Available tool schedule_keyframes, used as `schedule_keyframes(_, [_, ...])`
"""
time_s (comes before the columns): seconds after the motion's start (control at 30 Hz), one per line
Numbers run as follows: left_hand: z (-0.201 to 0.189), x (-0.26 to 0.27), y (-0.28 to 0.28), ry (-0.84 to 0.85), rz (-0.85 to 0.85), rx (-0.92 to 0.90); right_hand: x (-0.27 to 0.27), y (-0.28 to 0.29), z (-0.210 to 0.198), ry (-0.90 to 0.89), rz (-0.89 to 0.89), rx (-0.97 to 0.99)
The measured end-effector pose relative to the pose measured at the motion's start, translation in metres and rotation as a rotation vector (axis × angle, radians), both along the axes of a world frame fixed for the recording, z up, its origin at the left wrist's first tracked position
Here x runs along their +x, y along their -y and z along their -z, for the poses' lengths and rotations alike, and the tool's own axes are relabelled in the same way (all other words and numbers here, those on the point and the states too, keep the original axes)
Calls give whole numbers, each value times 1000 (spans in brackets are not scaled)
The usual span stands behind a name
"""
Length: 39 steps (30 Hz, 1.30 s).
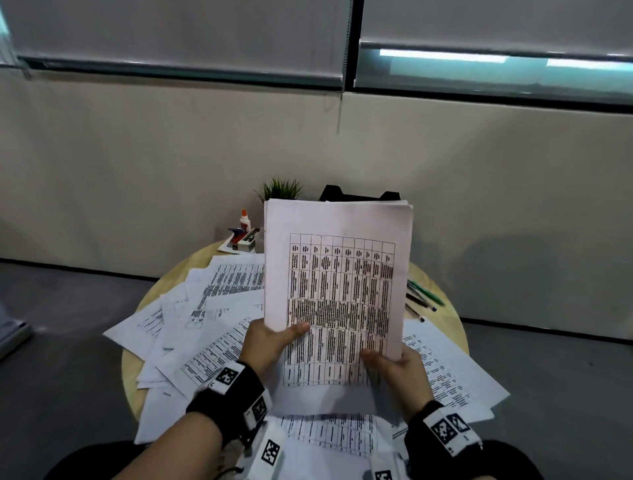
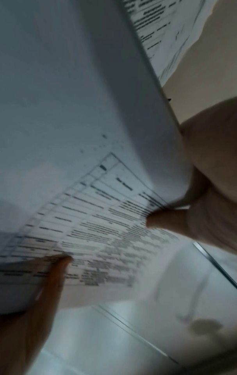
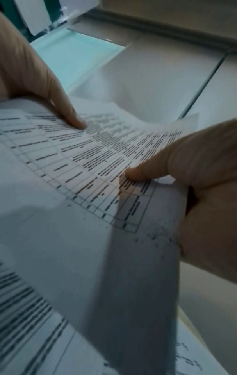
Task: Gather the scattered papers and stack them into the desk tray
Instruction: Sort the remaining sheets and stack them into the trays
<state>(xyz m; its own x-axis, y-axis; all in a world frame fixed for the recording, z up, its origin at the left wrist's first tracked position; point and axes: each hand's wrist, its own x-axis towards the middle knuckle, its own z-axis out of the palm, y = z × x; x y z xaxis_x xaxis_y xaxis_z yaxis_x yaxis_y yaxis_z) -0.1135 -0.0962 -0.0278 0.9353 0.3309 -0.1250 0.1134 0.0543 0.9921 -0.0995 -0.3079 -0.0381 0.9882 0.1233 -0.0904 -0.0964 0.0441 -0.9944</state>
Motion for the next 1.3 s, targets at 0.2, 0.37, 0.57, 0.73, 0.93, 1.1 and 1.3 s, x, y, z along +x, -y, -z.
schedule_keyframes(0.2, [7,-5,-6,-61,135,29,-12,1,17,-168,17,70])
schedule_keyframes(0.37, [28,-13,-12,-172,246,30,-14,3,49,-282,41,-121])
schedule_keyframes(0.57, [35,-26,-26,-319,527,84,1,15,60,-411,102,-216])
schedule_keyframes(0.73, [42,-28,-36,-450,689,-105,33,20,52,-429,67,-198])
schedule_keyframes(0.93, [44,15,-48,-380,606,-165,78,18,41,-372,-15,-94])
schedule_keyframes(1.1, [49,67,-48,-324,552,-223,104,24,27,-352,-138,-39])
schedule_keyframes(1.3, [45,125,-33,-263,428,-292,146,35,29,-428,-46,-143])
